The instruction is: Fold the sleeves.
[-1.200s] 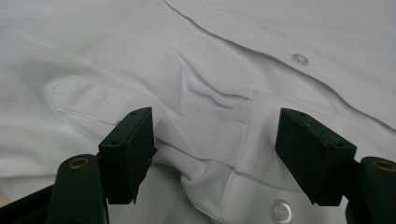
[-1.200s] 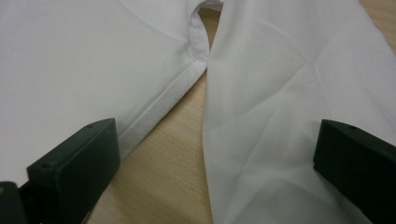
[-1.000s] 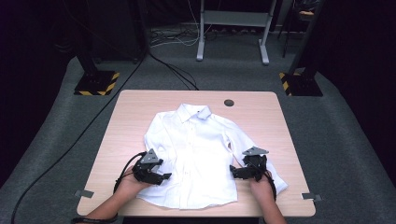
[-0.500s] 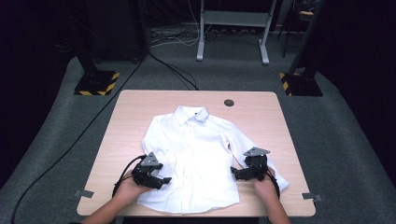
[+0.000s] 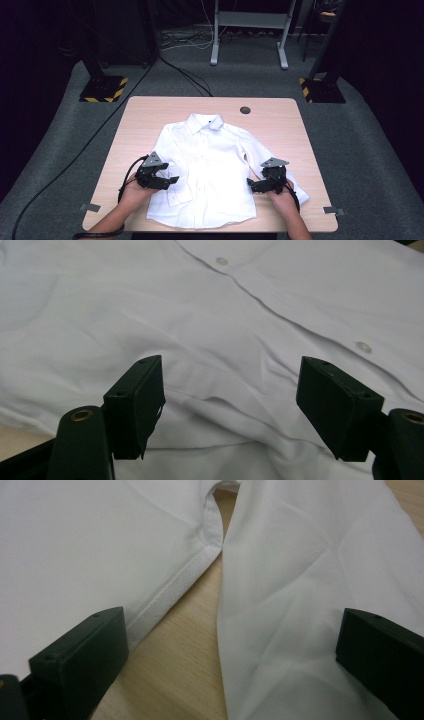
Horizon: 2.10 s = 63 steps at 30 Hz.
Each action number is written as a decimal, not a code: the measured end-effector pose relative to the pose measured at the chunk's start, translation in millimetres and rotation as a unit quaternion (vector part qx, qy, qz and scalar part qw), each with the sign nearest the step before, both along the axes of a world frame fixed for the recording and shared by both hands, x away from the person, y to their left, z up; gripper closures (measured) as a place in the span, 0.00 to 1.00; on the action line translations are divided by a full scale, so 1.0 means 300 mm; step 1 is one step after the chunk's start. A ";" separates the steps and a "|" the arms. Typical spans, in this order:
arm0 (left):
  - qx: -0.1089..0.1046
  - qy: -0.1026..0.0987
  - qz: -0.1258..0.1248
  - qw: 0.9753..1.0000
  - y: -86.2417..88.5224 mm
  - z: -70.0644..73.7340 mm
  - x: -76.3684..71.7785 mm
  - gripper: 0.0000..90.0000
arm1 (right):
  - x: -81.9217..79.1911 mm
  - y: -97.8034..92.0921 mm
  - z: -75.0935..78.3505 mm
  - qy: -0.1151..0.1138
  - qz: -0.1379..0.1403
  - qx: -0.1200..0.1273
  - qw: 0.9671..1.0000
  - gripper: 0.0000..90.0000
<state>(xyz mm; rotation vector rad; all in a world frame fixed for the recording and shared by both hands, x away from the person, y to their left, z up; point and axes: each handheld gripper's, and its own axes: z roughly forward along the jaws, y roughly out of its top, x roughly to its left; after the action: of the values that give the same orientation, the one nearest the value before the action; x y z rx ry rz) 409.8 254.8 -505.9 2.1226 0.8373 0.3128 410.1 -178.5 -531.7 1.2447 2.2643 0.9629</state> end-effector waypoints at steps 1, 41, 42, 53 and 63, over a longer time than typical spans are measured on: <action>-0.001 0.001 0.007 1.000 0.007 -0.008 0.006 0.30 | 0.000 0.000 0.000 0.000 0.001 0.000 1.000 0.00; 0.012 -0.008 0.030 0.999 0.031 -0.084 0.018 0.26 | -0.014 -0.035 0.053 -0.014 -0.017 0.008 1.000 0.02; 0.012 -0.008 0.030 0.999 0.032 -0.084 0.018 0.26 | -0.014 -0.039 0.056 -0.017 -0.020 0.006 1.000 0.02; 0.010 -0.006 0.029 1.000 0.033 -0.084 0.019 0.25 | -0.022 -0.119 0.087 -0.029 -0.070 0.021 0.997 0.11; 0.010 -0.006 0.029 1.000 0.033 -0.084 0.019 0.25 | -0.042 -0.228 0.113 -0.042 -0.122 0.004 0.992 0.20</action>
<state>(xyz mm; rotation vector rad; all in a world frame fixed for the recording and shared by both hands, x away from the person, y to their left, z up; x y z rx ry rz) 415.6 264.7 -531.0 2.1157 0.8933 0.3648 397.5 -246.9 -497.9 1.4183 1.9894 0.9145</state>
